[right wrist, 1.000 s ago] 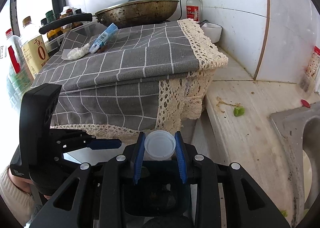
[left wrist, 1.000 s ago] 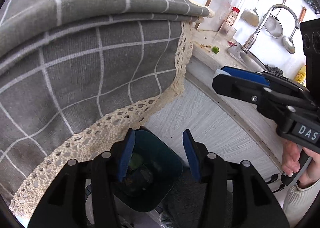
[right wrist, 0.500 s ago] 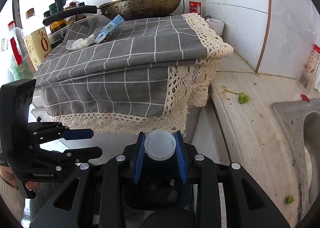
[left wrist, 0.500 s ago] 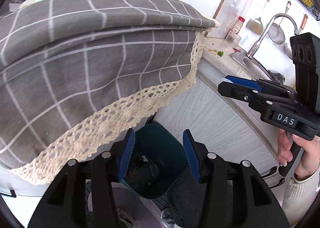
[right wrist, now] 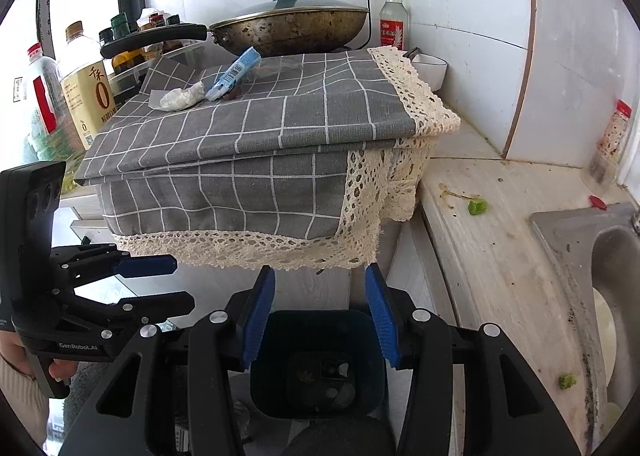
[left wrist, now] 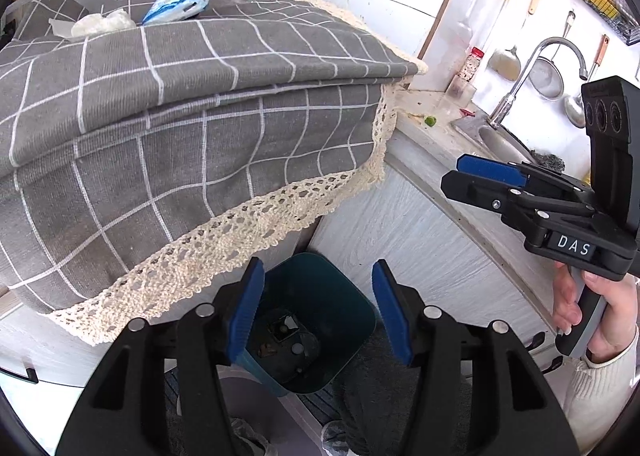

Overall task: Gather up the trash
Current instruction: 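Open both tools over the bin to drop the lime and the cap, then grasp the white tissue with the left tool while the right tool grasps the blue packet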

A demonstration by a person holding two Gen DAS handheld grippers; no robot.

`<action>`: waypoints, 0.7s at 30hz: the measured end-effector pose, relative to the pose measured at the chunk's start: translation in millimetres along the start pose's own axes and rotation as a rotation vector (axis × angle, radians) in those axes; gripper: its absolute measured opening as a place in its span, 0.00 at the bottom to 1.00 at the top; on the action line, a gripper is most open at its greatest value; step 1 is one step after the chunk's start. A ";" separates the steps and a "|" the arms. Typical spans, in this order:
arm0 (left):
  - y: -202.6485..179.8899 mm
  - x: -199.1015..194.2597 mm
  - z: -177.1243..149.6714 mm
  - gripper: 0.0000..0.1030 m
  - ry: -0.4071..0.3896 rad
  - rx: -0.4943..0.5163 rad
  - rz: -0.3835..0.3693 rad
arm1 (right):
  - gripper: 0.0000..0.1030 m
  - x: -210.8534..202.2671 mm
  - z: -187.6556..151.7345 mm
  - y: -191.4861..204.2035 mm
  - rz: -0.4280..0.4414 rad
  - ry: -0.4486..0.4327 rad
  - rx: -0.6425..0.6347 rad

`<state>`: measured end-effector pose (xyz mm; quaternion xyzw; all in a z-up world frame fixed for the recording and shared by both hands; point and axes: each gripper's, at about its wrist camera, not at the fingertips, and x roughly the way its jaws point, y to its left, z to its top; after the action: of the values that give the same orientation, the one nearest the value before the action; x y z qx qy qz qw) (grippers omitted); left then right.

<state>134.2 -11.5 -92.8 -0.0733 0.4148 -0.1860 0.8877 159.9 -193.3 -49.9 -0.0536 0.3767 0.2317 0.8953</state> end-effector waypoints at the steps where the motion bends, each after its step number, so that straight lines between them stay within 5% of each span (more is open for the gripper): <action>1: -1.5 -1.7 -0.5 0.57 -0.002 0.002 -0.001 | 0.46 -2.3 -0.1 0.2 0.000 -0.004 -0.001; 12: -18.6 -39.1 -1.3 0.58 -0.076 0.029 0.010 | 0.46 -36.2 5.6 9.4 0.002 -0.084 -0.010; 21: -6.9 -97.9 30.9 0.60 -0.216 0.040 0.102 | 0.46 -60.4 52.6 37.2 0.071 -0.208 -0.070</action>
<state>98.5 19.7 -1.5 -0.0538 0.3160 -0.1398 0.9369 140.3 -168.7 32.7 -0.0472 0.2750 0.2804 0.9184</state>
